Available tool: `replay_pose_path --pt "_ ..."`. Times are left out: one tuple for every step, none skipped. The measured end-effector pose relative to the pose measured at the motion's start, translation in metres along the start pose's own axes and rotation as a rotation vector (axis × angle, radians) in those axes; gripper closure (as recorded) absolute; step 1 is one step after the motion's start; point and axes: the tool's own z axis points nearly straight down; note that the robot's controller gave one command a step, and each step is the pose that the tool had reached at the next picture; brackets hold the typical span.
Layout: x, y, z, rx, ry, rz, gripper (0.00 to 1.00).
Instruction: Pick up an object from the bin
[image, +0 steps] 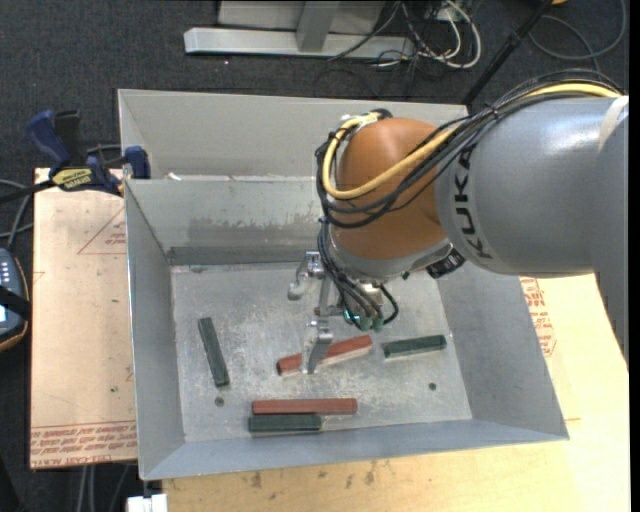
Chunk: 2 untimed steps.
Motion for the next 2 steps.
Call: replay_pose_path --pt "-0.002 -0.001 -0.004 -0.001 -0.007 0.003 0.0" --pt "0.008 -0.035 0.059 -0.001 -0.012 -0.008 0.0"
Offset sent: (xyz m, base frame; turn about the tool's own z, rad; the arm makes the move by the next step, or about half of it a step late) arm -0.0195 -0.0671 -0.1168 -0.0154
